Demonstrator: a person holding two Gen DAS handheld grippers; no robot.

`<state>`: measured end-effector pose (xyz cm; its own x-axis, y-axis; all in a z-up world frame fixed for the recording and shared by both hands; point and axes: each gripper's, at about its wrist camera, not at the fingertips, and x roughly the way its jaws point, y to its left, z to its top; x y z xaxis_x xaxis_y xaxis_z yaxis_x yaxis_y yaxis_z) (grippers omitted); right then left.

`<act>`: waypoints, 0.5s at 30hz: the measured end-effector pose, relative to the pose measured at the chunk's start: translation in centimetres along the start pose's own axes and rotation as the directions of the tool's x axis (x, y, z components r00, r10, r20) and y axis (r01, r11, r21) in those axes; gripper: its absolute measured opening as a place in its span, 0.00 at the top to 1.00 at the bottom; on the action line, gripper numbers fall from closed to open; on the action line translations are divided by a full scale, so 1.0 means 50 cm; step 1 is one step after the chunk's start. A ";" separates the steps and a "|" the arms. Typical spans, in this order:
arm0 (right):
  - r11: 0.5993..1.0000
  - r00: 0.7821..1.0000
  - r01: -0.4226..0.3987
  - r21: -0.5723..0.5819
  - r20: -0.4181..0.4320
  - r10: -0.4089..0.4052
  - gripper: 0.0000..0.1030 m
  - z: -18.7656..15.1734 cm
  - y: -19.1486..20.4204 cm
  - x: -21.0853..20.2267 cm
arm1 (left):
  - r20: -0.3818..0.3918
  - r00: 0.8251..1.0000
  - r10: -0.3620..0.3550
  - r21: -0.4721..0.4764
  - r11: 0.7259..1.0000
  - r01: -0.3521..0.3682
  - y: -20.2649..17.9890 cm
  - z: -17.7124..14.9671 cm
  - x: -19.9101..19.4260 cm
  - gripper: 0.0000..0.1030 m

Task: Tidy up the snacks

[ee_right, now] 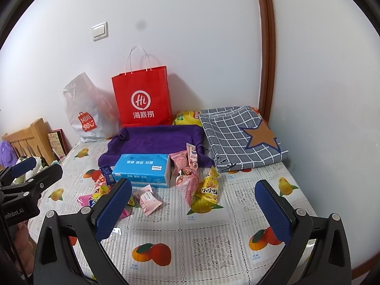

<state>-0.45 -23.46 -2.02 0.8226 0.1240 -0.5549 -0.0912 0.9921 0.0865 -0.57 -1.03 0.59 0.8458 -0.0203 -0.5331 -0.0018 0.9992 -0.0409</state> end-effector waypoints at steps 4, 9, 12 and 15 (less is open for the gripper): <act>1.000 1.000 0.002 -0.001 0.001 -0.002 0.00 -0.001 0.000 -0.003 | 0.000 1.000 -0.001 -0.002 1.000 0.001 0.000 0.001 0.000 0.01; 1.000 1.000 -0.001 0.000 0.000 0.001 0.00 0.000 0.000 -0.003 | 0.002 1.000 0.000 -0.001 1.000 0.000 0.000 -0.001 0.000 0.01; 1.000 1.000 -0.001 0.000 0.000 0.001 0.00 0.000 -0.001 -0.004 | 0.000 1.000 -0.001 -0.002 1.000 0.001 -0.002 -0.001 -0.001 0.01; 1.000 1.000 -0.004 0.000 0.000 0.004 0.00 0.000 -0.001 -0.005 | 0.001 1.000 -0.001 -0.002 1.000 0.001 -0.001 -0.001 -0.001 0.01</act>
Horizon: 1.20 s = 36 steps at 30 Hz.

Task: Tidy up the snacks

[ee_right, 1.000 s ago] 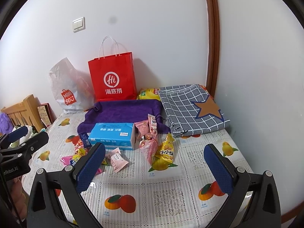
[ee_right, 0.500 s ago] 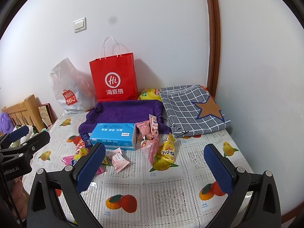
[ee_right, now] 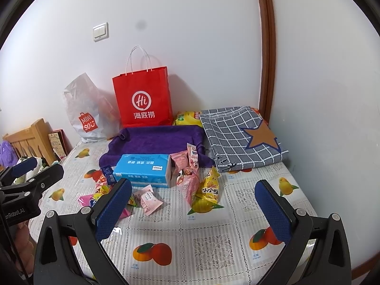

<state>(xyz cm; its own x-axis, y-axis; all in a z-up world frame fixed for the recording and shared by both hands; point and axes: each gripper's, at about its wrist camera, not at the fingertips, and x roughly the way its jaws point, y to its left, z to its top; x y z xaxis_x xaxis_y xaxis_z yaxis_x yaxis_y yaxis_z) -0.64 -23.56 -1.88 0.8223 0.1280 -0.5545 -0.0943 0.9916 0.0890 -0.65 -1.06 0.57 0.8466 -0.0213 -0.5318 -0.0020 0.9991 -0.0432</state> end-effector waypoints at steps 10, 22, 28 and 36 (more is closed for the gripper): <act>1.000 1.000 -0.003 0.001 0.003 0.003 0.00 0.000 0.001 0.000 | -0.002 1.000 -0.002 0.000 1.000 0.002 -0.003 -0.003 -0.003 0.01; 1.000 1.000 -0.008 -0.005 0.005 0.008 0.00 -0.001 0.008 -0.001 | 0.007 1.000 -0.001 0.003 1.000 0.001 -0.008 -0.002 -0.005 0.01; 1.000 1.000 -0.018 -0.007 0.003 0.018 0.00 -0.002 0.011 0.004 | 0.007 1.000 -0.001 0.002 1.000 0.001 -0.010 -0.006 -0.006 0.01; 1.000 1.000 -0.015 -0.013 -0.011 0.015 0.00 -0.008 0.017 0.021 | -0.015 1.000 -0.003 -0.005 1.000 0.003 0.007 -0.012 0.011 0.01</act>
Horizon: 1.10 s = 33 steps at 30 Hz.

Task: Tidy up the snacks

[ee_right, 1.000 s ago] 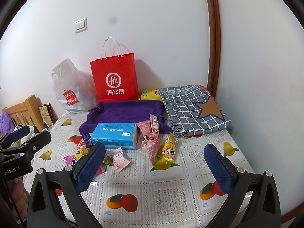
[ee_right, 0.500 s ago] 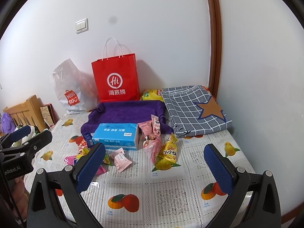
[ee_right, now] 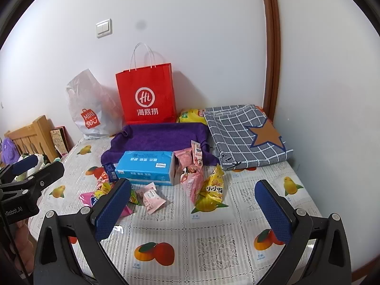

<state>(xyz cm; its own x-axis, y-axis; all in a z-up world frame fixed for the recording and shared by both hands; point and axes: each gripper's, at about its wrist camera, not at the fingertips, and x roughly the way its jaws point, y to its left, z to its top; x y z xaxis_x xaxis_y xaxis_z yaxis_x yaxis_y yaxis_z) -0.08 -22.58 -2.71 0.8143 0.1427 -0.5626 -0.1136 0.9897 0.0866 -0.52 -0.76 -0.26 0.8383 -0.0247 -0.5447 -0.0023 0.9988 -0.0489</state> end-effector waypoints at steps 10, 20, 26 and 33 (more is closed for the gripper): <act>1.000 0.997 0.011 -0.020 -0.073 -0.012 0.00 -0.032 0.007 0.088 | -0.105 0.994 0.005 -0.016 1.000 -0.007 0.049 -0.041 0.088 0.01; 1.000 0.988 0.002 -0.025 -0.154 -0.006 0.00 -0.071 -0.015 0.198 | -0.234 0.972 -0.011 -0.021 1.000 0.006 0.075 -0.103 0.224 0.02; 0.999 0.978 0.037 0.027 -0.208 -0.031 0.01 -0.087 -0.064 0.253 | -0.301 0.953 -0.021 -0.008 1.000 0.019 0.073 -0.126 0.282 0.06; 0.996 0.972 0.011 0.084 -0.234 0.009 0.07 -0.092 -0.099 0.296 | -0.321 0.946 0.046 0.064 0.998 -0.027 0.069 -0.138 0.318 0.13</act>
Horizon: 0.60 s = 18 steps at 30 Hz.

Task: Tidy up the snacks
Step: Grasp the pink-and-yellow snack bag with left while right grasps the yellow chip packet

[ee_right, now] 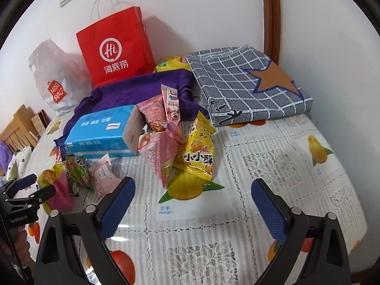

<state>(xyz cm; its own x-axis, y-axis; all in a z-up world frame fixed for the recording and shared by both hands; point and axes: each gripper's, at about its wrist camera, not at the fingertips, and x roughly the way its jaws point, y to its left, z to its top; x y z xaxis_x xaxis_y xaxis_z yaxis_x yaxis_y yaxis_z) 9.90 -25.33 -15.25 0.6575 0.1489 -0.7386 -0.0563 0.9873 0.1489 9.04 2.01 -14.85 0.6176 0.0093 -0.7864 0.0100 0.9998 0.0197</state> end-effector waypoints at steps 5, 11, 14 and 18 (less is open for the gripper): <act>1.000 1.000 0.010 -0.021 -0.015 -0.010 0.18 0.013 0.002 0.036 | 0.004 1.000 -0.016 0.015 1.000 0.016 0.012 0.001 0.008 0.24; 1.000 1.000 0.007 0.019 -0.026 -0.007 0.34 0.044 -0.021 0.087 | 0.014 0.999 -0.046 0.022 0.999 0.046 0.021 0.010 0.009 0.33; 1.000 0.999 0.009 0.023 -0.039 -0.008 0.39 0.060 -0.027 0.115 | 0.014 0.999 -0.045 0.019 0.999 0.044 0.023 0.016 0.018 0.33; 1.000 0.998 -0.004 0.007 -0.059 0.004 0.40 0.074 -0.022 0.148 | -0.013 0.999 -0.037 0.025 0.999 0.038 0.023 0.021 0.045 0.33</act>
<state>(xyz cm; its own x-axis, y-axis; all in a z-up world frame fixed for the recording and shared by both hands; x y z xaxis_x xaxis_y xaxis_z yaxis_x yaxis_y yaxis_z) 17.62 -25.52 -18.42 0.6115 0.1559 -0.7758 -0.0537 0.9863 0.1559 11.28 3.16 -15.96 0.6067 -0.0277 -0.7945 0.0527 0.9986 0.0055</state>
